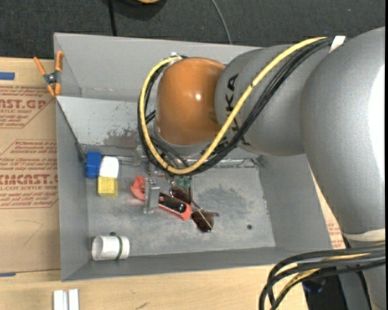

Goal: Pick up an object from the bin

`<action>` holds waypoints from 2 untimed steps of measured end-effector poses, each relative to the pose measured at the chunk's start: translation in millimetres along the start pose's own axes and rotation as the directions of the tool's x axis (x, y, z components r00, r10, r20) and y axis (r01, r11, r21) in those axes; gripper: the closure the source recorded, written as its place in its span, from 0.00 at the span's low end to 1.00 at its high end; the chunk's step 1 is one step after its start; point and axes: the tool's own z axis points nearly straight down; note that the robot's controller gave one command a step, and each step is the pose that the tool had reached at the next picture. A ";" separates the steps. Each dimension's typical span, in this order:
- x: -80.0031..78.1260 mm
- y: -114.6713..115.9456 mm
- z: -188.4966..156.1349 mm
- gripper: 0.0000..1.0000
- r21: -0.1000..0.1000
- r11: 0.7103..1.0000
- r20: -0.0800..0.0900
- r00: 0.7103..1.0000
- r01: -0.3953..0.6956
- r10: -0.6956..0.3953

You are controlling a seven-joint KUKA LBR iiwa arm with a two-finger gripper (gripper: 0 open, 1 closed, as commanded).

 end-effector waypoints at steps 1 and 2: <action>-7.4 -2.0 32.2 0.00 0.000 0.999 0.006 0.999 0.045 -0.045; -10.6 -7.0 59.8 0.00 -0.001 1.000 0.000 1.000 -0.020 0.020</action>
Offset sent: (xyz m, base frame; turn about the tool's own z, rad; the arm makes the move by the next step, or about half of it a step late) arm 0.0179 -0.0095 -0.0728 0.0986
